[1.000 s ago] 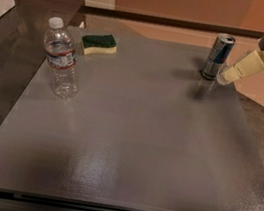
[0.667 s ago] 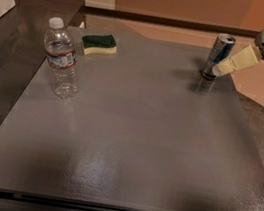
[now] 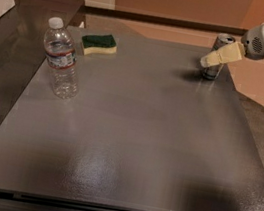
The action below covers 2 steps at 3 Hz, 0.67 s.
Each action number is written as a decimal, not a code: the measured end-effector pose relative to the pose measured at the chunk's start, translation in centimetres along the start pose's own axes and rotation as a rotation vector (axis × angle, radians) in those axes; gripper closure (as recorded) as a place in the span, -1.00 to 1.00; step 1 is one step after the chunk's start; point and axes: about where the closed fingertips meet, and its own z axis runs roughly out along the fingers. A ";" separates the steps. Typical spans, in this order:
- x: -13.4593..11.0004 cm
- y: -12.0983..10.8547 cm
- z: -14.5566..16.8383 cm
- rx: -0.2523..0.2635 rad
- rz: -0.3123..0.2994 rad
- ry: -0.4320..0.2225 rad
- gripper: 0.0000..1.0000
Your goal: Move redbull can near water bottle
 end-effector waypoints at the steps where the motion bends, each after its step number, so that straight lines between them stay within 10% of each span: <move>1: -0.4 -0.5 0.8 -0.002 0.016 -0.027 -1.00; 2: -1.0 -1.0 0.8 0.010 0.007 -0.058 -0.65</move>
Offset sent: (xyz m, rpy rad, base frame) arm 0.0225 -0.0063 0.0154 0.0467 -0.0941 -0.0180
